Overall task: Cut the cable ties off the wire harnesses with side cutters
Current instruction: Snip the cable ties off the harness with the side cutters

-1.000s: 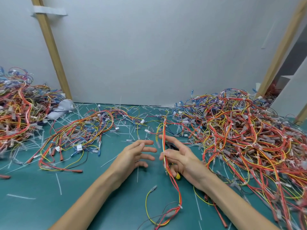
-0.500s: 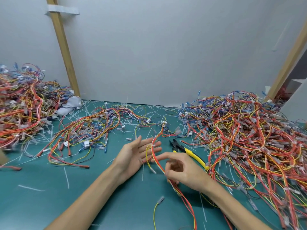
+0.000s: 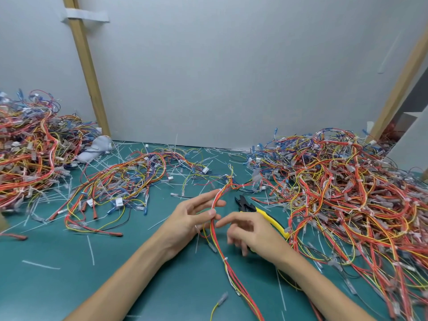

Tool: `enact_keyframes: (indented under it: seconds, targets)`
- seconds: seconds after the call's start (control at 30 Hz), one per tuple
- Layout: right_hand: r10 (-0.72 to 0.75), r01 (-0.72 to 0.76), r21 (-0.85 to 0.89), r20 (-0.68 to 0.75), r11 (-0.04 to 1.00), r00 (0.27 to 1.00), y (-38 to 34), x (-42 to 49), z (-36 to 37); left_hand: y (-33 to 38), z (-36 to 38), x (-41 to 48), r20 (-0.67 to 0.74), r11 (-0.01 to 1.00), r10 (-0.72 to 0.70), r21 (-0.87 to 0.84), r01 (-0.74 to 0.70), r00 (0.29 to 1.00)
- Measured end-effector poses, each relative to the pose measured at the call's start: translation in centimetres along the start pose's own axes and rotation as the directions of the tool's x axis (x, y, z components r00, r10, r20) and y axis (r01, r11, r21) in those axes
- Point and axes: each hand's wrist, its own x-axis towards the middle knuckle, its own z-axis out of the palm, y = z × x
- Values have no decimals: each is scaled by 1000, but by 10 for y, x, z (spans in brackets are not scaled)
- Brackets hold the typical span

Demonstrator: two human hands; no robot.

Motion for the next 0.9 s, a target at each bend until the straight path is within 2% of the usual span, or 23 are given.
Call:
enact_keyframes:
  seconds: [0.1, 0.2, 0.33, 0.53, 0.63, 0.77, 0.9]
  targets:
    - [81, -43, 303, -113, 952, 990, 4, 3, -3, 0, 0, -1, 37, 998, 31, 52, -33, 999]
    - [186, -64, 568, -161, 821, 969, 5, 6, -8, 1, 1, -3, 69, 989, 30, 142, -39, 997]
    - [201, -32, 688, -168, 725, 965, 5, 8, -13, 3, 4, -5, 182, 945, 19, 318, -77, 983]
    - [183, 15, 627, -250, 779, 951, 7, 8, -8, 3, 5, -5, 238, 850, -26, 517, -105, 971]
    - [154, 46, 590, -284, 806, 946, 12, 7, -8, 0, 7, -4, 245, 843, -45, 530, -95, 969]
    - [33, 95, 339, -353, 936, 935, 14, 3, -10, -6, 10, -2, 193, 818, -60, 571, -62, 979]
    - [-57, 130, 178, -367, 975, 928, 14, 3, -8, -5, 12, -3, 192, 806, -71, 589, -57, 979]
